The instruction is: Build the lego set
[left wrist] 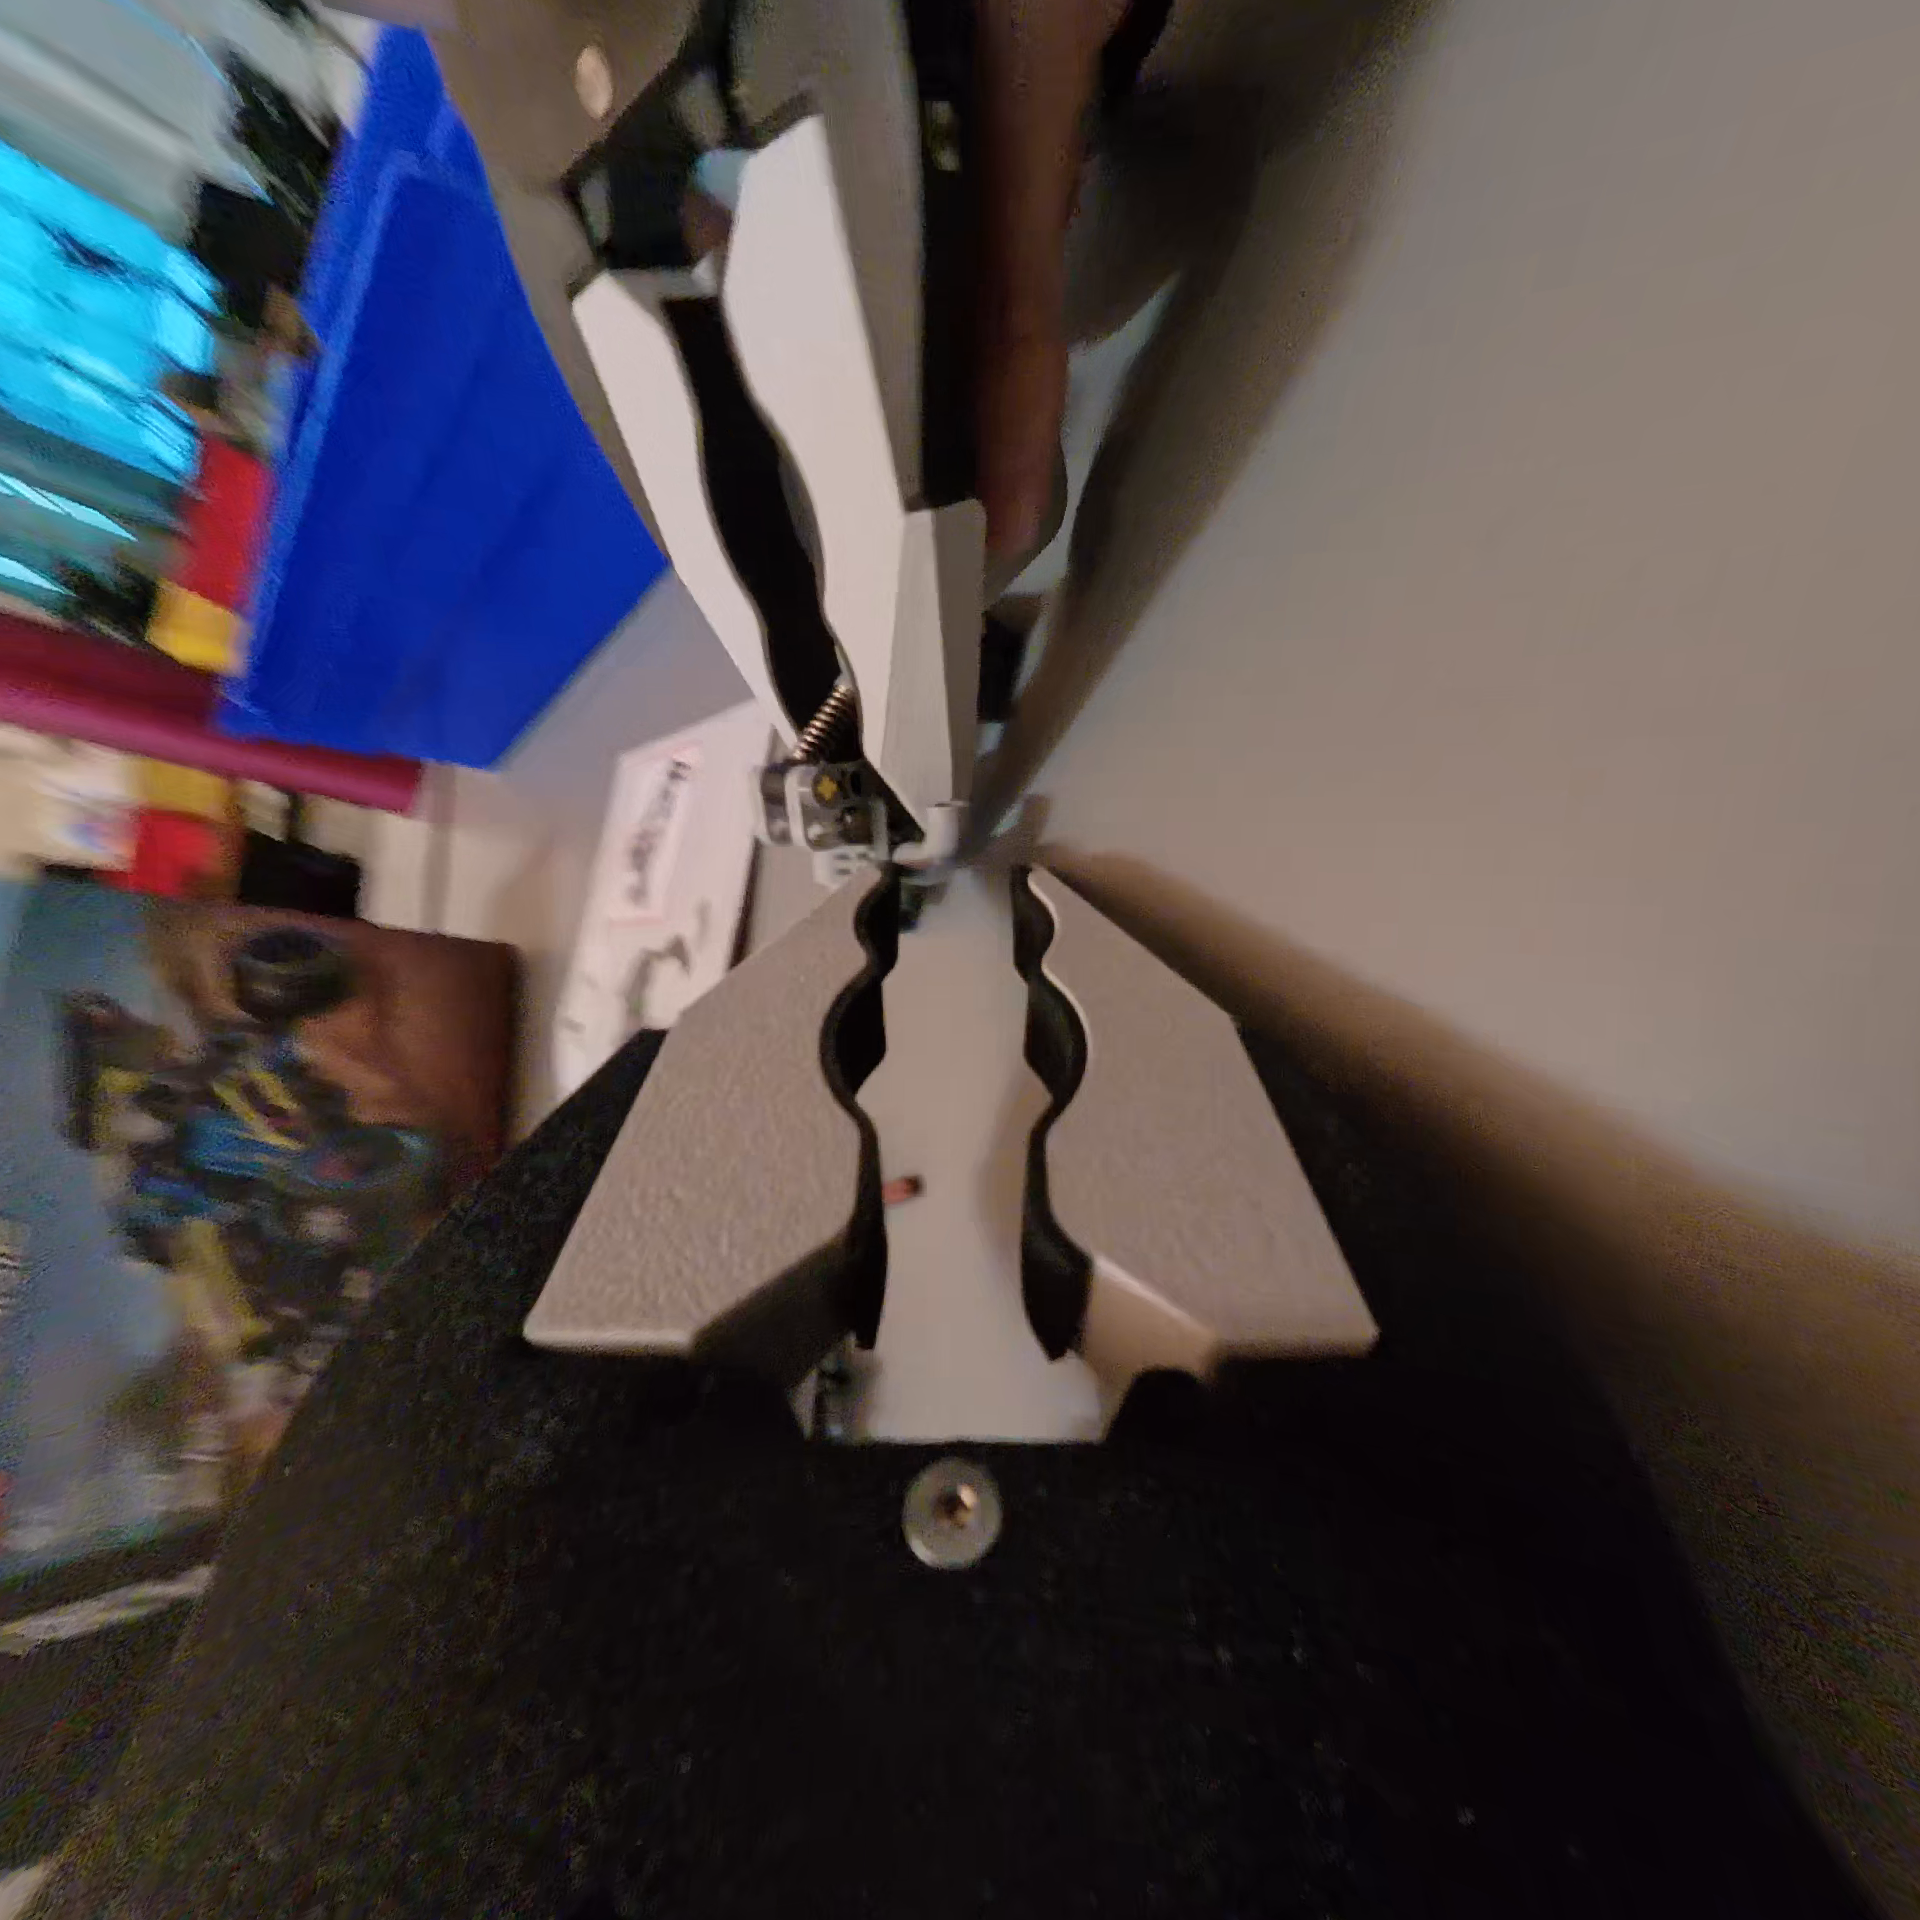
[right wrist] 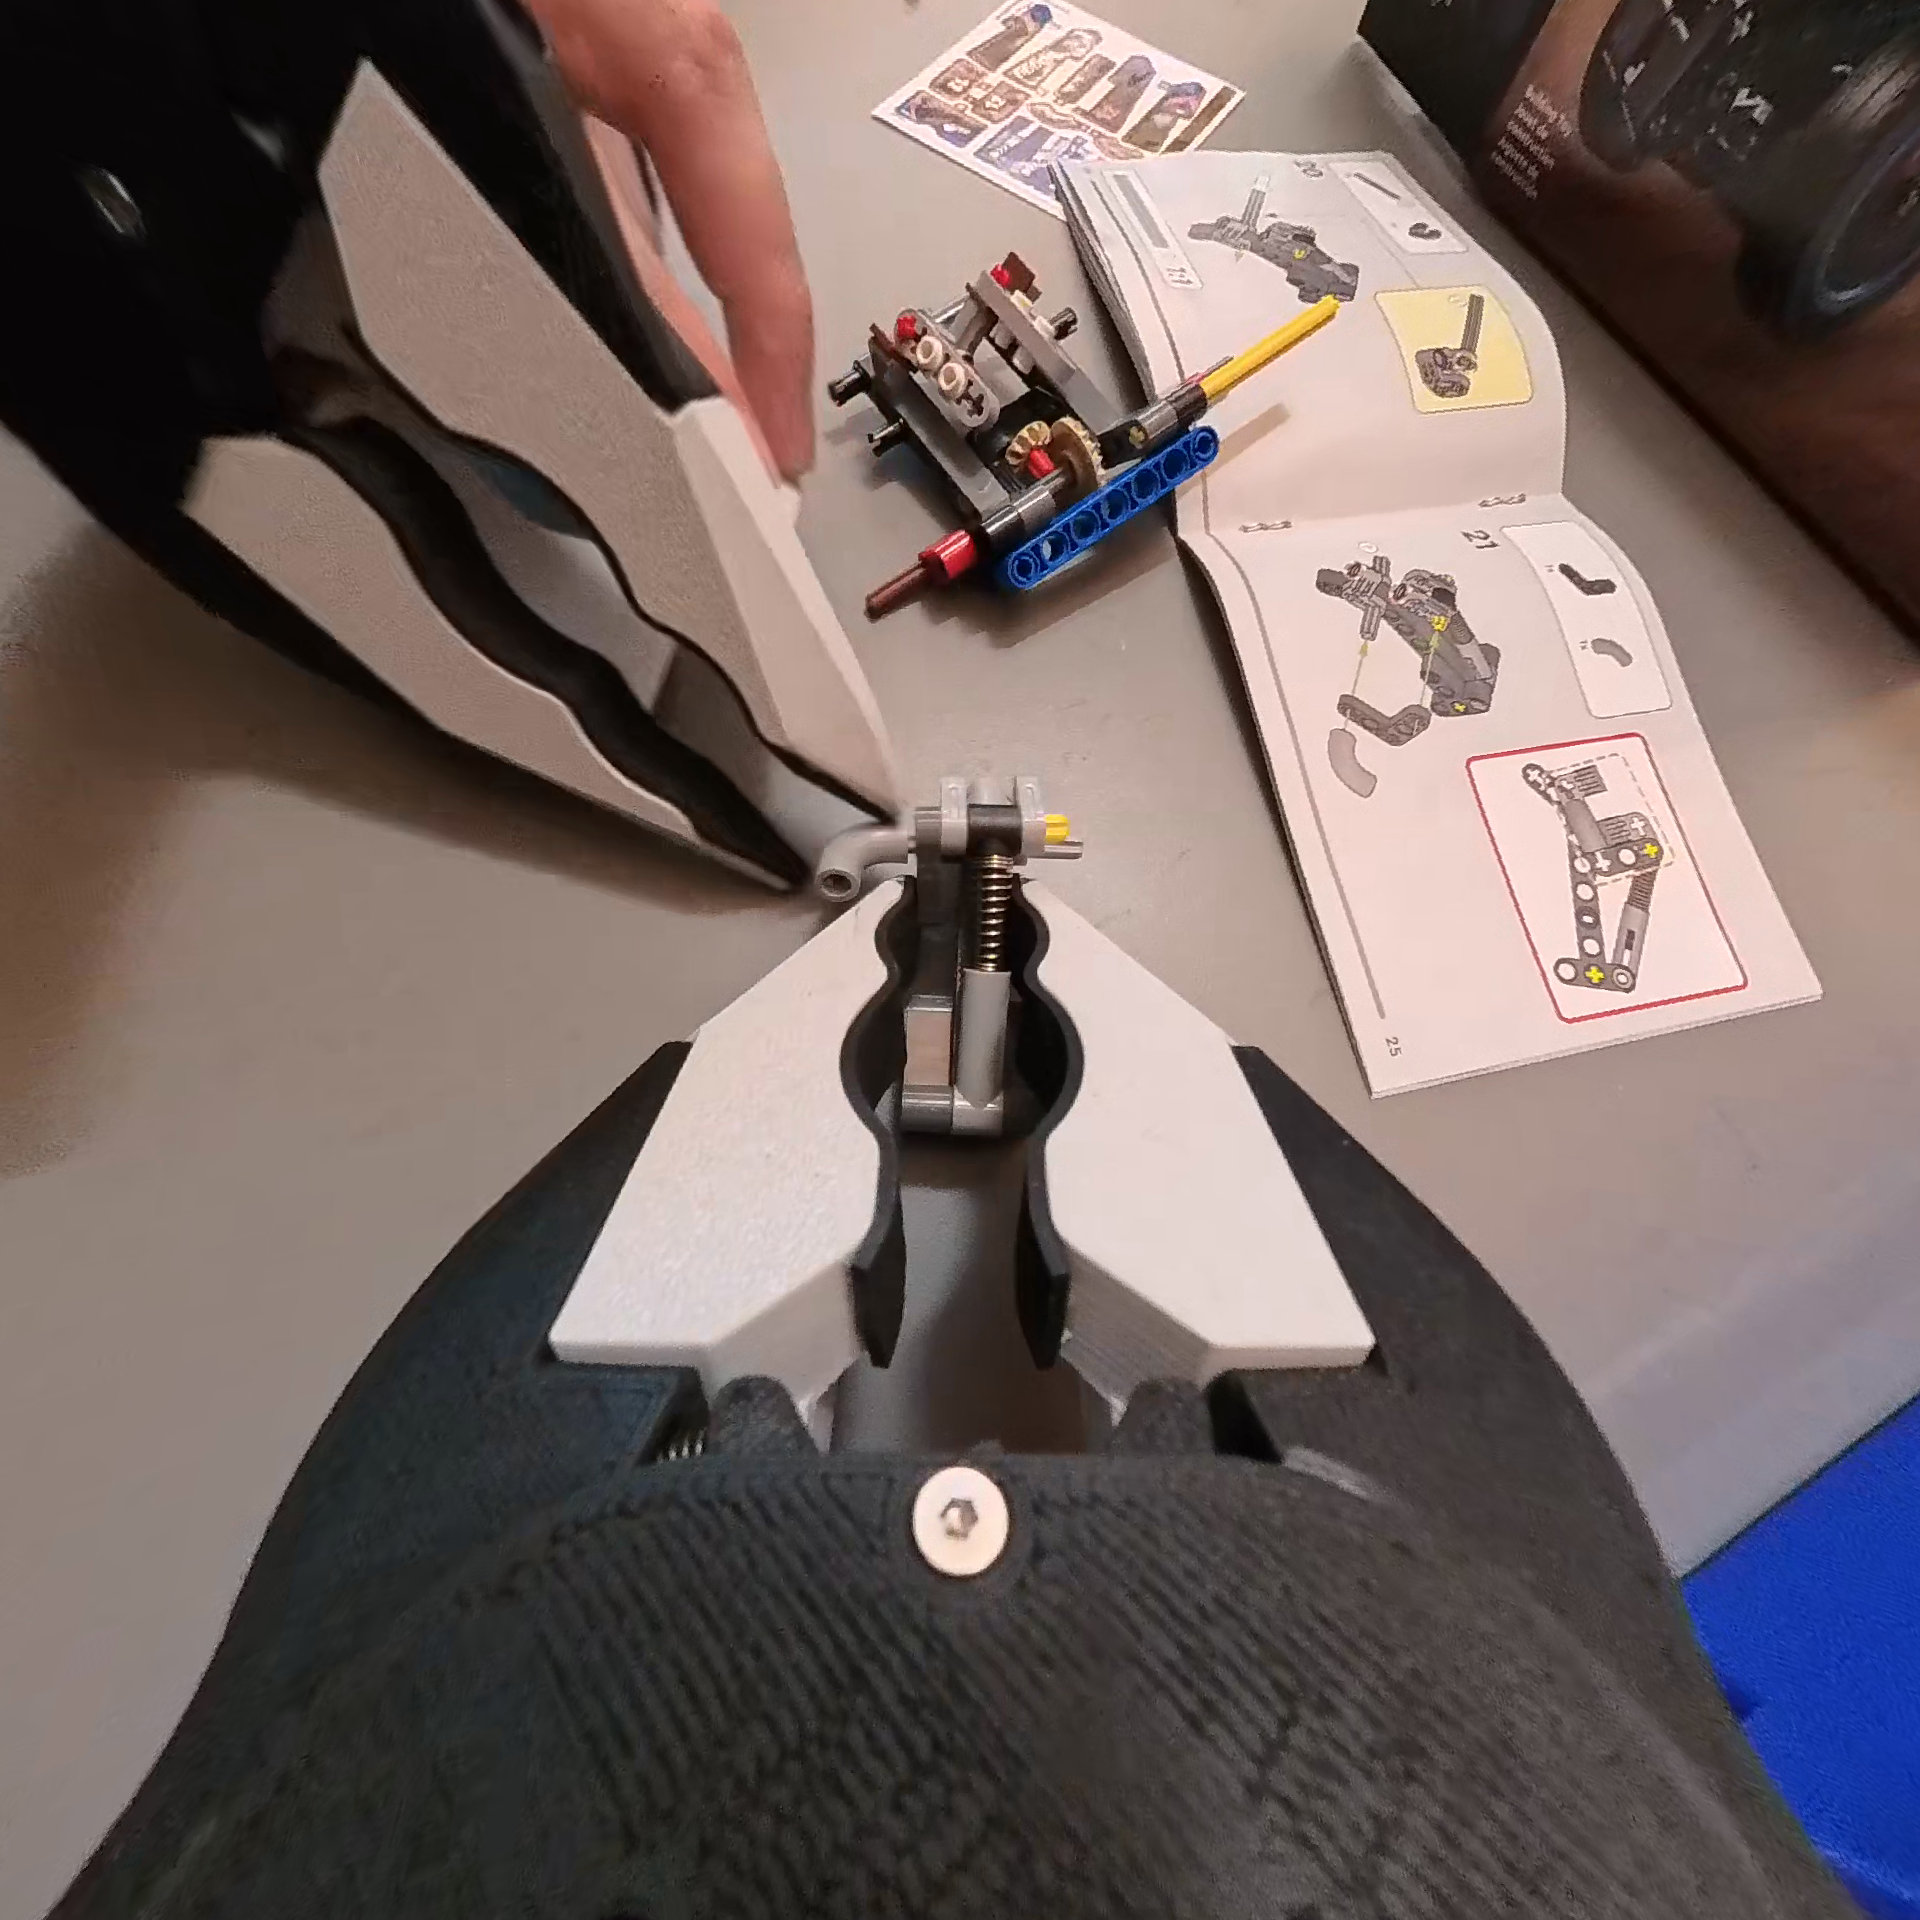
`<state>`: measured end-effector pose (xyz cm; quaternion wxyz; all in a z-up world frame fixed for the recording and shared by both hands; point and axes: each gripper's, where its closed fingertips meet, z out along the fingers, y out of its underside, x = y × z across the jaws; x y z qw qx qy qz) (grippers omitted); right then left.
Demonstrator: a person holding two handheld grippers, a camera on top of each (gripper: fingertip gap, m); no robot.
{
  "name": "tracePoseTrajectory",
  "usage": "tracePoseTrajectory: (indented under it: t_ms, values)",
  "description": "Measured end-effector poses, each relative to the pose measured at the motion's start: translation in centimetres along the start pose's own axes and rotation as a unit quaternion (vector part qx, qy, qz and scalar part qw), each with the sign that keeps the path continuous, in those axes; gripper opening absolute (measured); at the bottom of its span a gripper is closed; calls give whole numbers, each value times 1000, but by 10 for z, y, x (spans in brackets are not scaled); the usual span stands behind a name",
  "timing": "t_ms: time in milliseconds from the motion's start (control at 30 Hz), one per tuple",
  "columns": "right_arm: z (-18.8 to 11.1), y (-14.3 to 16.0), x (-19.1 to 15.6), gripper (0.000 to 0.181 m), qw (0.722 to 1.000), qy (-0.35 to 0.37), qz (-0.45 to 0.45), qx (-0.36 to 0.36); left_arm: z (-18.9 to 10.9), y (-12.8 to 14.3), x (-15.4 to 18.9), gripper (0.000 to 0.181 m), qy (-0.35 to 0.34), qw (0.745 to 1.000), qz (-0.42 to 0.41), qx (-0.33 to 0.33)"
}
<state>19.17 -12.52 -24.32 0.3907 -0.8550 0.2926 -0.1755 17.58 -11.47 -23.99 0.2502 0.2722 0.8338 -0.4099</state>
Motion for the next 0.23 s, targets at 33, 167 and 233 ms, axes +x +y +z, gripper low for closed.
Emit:
tracePoseTrajectory:
  t_ms: [33, 167, 233]
  values:
    - [0, 0, 0, 14, 1000, 2, -1, 0, -4, -3, -1, 19, 14, 998, -54, -4]
    - [0, 0, 0, 14, 1000, -2, 4, 0, -16, -14, -14, 21, 30, 955, -294, 14]
    - [0, 0, 0, 14, 1000, -1, 12, -1, -15, -15, -10, 31, 56, 926, -372, 9]
